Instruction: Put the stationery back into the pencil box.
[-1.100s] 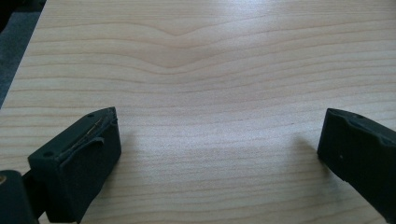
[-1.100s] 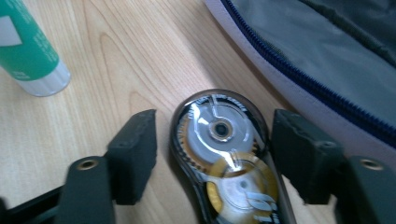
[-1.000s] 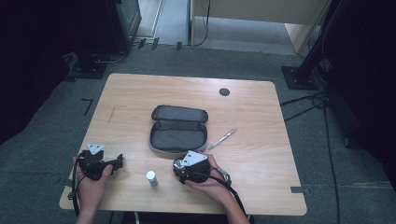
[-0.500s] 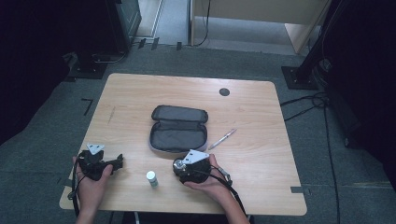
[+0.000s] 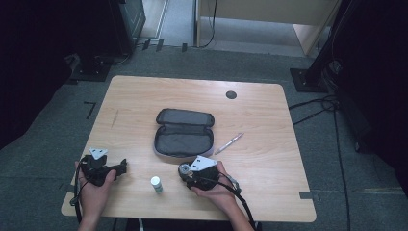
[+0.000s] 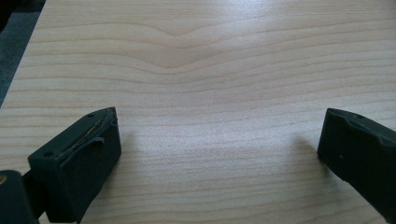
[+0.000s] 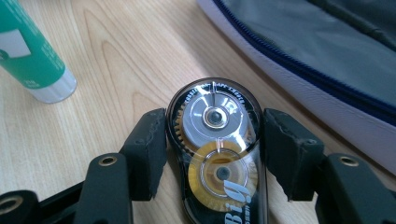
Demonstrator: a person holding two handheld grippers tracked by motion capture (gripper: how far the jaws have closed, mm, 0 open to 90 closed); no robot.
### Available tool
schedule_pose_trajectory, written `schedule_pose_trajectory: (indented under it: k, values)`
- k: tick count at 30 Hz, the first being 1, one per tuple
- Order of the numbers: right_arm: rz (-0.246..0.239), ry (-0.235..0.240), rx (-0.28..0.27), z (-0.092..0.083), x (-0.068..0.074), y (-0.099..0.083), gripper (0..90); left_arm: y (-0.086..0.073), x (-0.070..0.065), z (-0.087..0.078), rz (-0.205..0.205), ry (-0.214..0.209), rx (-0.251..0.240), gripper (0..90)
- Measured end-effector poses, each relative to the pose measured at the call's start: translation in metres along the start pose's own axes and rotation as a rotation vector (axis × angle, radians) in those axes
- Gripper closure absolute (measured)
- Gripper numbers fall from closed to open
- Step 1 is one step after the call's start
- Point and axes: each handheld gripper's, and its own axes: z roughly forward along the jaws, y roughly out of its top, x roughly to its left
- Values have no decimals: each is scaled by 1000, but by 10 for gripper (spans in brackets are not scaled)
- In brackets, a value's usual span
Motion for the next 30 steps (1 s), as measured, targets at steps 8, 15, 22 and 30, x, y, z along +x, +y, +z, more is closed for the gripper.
schedule_pose_trajectory:
  k: [8,15,22,30]
  values:
    - [36,-11,-59,-13,-5,-1,420,0,0,0,0,0,0,0]
    - [68,-32,-126,-25,-13,2,420,0,0,0,0,0,0,0]
    - [99,-48,-174,-30,-19,6,420,0,0,0,0,0,0,0]
    - [122,-66,-214,-33,-26,14,420,0,0,0,0,0,0,0]
